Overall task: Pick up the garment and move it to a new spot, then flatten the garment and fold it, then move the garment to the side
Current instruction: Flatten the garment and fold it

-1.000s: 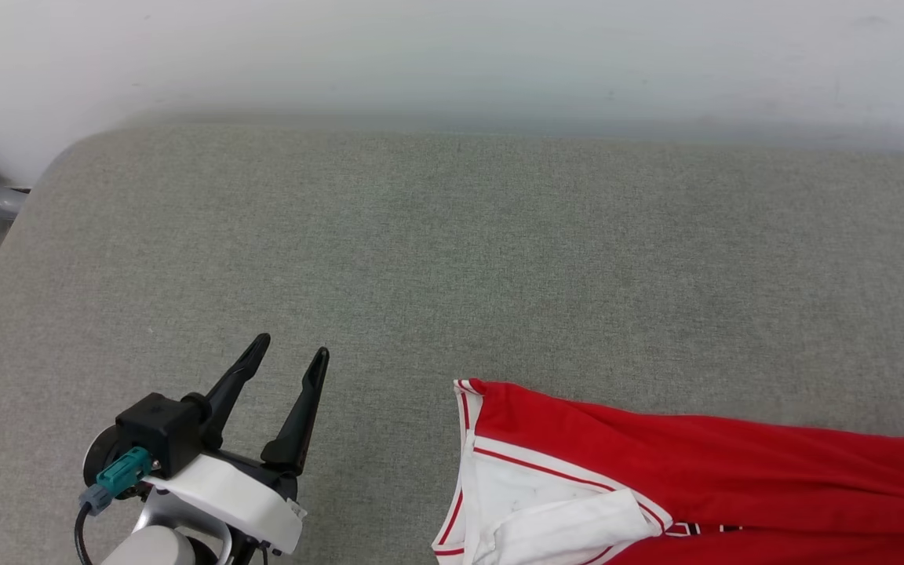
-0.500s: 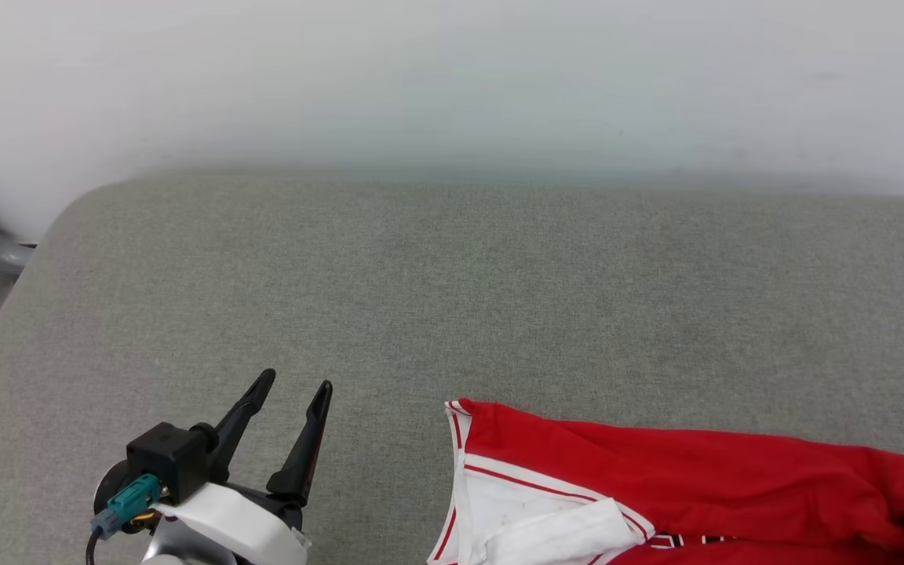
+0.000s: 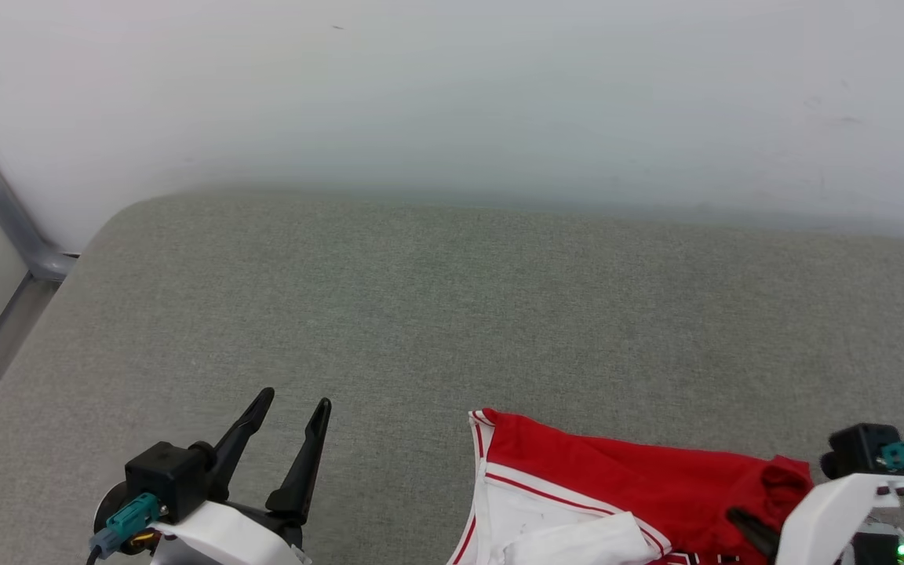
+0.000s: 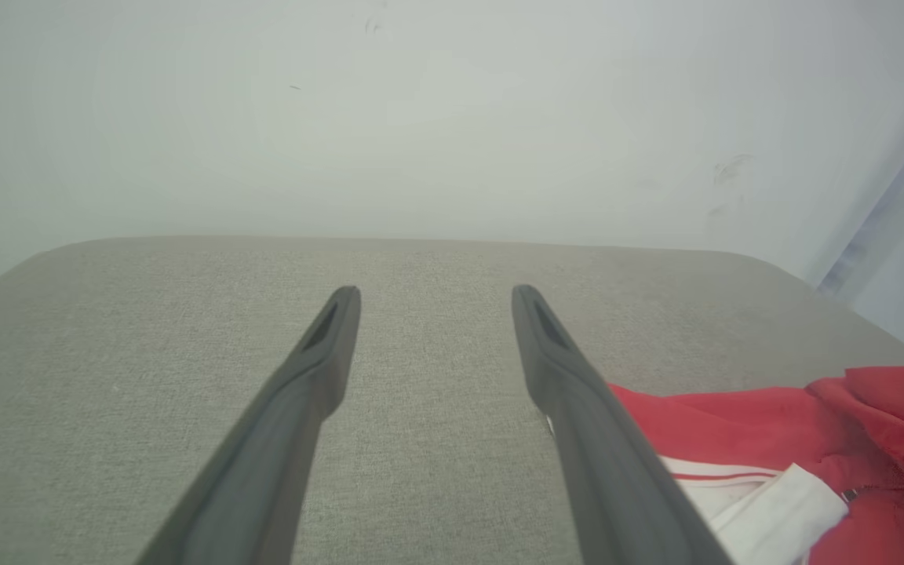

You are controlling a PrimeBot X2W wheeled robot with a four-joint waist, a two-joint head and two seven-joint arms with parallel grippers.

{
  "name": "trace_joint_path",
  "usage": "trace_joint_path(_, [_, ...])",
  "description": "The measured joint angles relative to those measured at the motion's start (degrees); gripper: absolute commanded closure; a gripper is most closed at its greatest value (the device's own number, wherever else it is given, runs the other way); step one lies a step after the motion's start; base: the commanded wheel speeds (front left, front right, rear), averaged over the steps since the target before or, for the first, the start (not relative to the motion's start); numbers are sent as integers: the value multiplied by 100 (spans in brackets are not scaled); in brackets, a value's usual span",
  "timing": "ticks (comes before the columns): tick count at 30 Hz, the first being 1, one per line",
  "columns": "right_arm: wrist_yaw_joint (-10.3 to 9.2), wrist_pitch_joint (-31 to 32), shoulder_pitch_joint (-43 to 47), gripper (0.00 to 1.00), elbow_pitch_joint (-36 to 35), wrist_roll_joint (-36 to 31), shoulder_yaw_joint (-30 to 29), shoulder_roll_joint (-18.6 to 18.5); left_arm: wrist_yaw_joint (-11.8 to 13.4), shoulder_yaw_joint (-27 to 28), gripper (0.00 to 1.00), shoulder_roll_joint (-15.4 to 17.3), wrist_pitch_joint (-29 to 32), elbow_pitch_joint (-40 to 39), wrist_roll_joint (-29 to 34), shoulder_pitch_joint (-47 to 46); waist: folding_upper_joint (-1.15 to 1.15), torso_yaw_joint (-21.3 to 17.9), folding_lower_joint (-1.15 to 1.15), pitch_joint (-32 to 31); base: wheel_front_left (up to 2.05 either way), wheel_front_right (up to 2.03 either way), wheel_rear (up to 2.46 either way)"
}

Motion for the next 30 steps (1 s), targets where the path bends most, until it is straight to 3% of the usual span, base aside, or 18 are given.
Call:
trace_joint_path(5, [1,51,-185,100,-55,169,458,286,33,41,0,24,0,-30,-3,17,0,112,0,-19,0,0,0])
trace_joint_path(13, [0,-358,-315,100,459,1085,1194,327,56,59,0,34,1,-38,-43,18,0,293,0,-8,0,0,0])
trace_joint_path(25, [0,-1374,-1083,100,1893,1091,1970,326,93,19,0,-9,15,-13,-51,5,0,451,0,24,0,0,0])
trace_joint_path(26, [0,-1448,-1122,63,2001,1095,2025,327,93,12,0,-10,16,-12,-51,-2,0,467,0,31,0,0,0])
trace_joint_path(27, [0,-1548,-1160,0,2082,1090,2074,327,92,7,0,-11,16,-13,-51,-13,0,483,0,38,0,0,0])
trace_joint_path(30, [0,-1768,-1298,0,2232,1268,2298,325,92,0,0,-16,16,-4,-51,-21,0,522,0,67,0,0,0])
